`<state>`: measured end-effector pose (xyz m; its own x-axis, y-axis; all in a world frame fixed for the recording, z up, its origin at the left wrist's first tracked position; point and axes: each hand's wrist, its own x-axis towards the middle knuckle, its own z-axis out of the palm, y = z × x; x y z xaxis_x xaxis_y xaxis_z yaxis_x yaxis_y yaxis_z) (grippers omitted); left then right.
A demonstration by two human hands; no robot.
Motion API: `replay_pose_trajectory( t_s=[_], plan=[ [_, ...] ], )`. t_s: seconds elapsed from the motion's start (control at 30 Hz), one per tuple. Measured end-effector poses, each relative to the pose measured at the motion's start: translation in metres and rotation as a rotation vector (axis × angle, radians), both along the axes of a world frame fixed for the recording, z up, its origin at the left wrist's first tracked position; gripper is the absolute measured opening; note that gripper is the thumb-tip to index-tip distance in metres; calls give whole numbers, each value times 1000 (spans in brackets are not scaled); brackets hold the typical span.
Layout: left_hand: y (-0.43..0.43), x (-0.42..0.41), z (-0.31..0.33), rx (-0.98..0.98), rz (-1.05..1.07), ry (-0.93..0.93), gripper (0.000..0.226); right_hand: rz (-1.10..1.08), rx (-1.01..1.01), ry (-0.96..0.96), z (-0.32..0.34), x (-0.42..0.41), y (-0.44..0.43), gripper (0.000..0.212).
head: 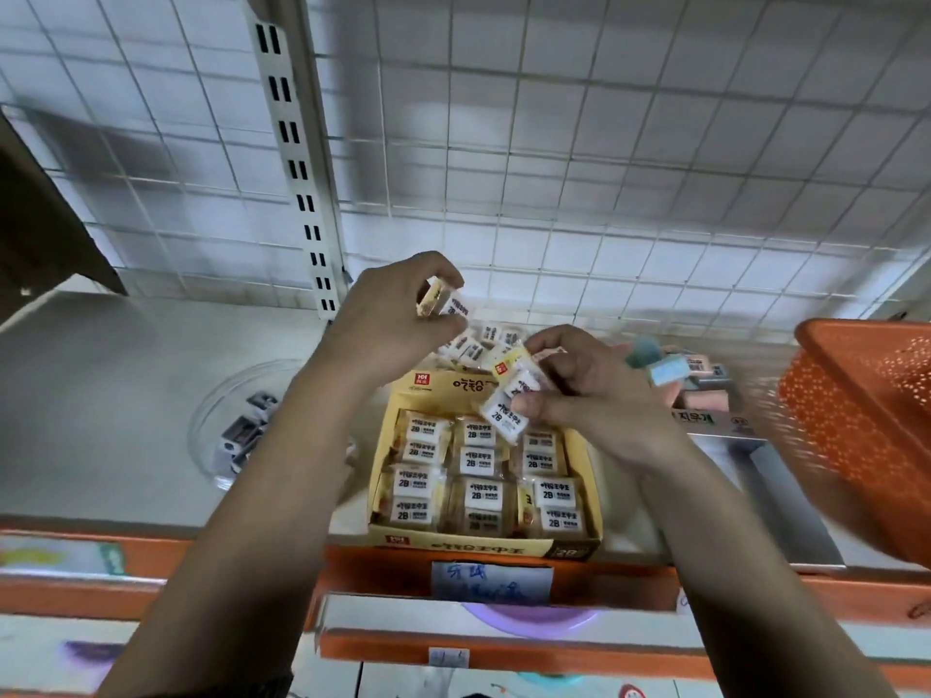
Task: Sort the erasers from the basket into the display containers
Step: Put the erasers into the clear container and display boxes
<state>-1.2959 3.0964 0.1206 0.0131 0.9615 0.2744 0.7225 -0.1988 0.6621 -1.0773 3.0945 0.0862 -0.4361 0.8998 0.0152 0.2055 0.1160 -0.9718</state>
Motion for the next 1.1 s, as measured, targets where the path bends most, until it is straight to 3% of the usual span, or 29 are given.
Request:
replay_pose_trajectory(
  t_s=[0.27,0.53,0.67,0.8,0.97,1.1],
  plan=[
    [-29,-37,-5,61,111,-144,24,85,346,-551,3,-68,5,43],
    [-38,-53,-6,47,133,-263,25,206,403,-685,-8,-88,8,19],
    [-40,-54,-5,45,125,-317,24,184,643,-846,-17,-90,6,24],
    [-39,-51,-5,36,83,-394,21,197,770,-865,-18,-86,1,31],
    [-32,-35,-4,21,44,-430,21,254,684,-721,-21,-61,3,30],
    [-23,-13,-9,-35,-10,-389,21,-52,630,-528,-26,-23,-2,26]
  ],
)
